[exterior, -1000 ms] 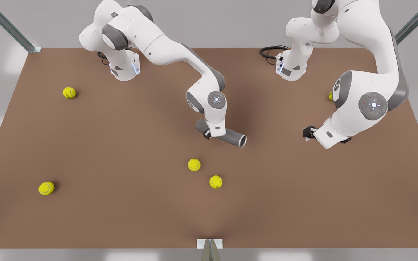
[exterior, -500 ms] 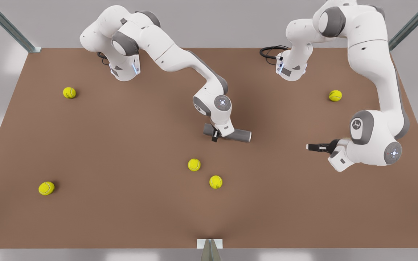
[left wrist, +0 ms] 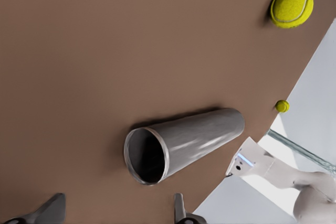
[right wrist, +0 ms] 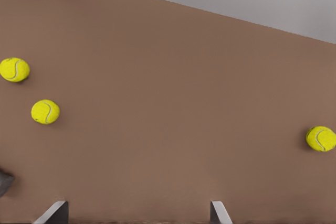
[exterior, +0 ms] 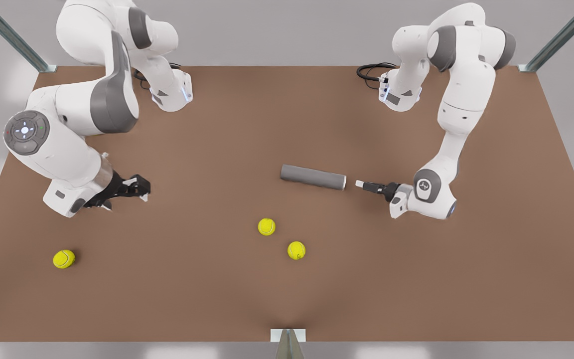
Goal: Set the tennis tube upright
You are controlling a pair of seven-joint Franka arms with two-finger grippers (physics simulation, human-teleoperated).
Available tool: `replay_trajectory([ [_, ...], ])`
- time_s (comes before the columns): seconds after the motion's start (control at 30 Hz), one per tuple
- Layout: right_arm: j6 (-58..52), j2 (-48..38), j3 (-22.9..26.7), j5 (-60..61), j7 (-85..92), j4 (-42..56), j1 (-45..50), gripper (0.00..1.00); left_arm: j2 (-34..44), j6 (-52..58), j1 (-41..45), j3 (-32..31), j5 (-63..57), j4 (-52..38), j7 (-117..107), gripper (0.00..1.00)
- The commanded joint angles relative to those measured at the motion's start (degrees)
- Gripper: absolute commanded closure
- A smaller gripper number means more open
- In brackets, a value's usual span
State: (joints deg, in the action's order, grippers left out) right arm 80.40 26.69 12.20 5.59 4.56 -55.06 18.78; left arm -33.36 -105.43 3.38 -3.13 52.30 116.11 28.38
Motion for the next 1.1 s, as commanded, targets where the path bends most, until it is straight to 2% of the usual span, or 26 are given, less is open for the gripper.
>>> replay_trajectory([
  [0.0,-8.2,-0.1,0.0,-1.5,-20.0,0.0,-0.6,0.00,0.8,-10.0,0.2,-0.4,7.9,2.5,33.4,0.00],
  [0.1,-8.2,0.0,0.2,-1.8,-19.0,0.0,-1.3,0.00,0.2,-9.9,0.1,-2.6,9.7,2.4,38.6,0.00],
  [0.17,-8.2,0.2,0.0,3.0,-15.5,0.0,-7.0,0.00,0.1,-9.9,0.3,-3.5,9.8,2.3,39.5,0.00],
  [0.37,-8.7,0.6,0.0,3.0,-14.5,-0.8,-6.8,0.00,-0.4,-8.8,0.6,-3.7,9.5,3.4,40.9,0.00],
  [0.53,-10.4,0.6,0.1,3.0,-14.4,-0.8,-8.3,0.00,3.5,-8.6,0.7,-3.5,9.5,9.6,41.2,0.00],
  [1.07,-12.7,0.6,0.0,3.6,-10.0,-0.8,-11.2,0.00,3.7,-7.2,5.1,-3.8,11.2,10.0,36.7,0.00],
])
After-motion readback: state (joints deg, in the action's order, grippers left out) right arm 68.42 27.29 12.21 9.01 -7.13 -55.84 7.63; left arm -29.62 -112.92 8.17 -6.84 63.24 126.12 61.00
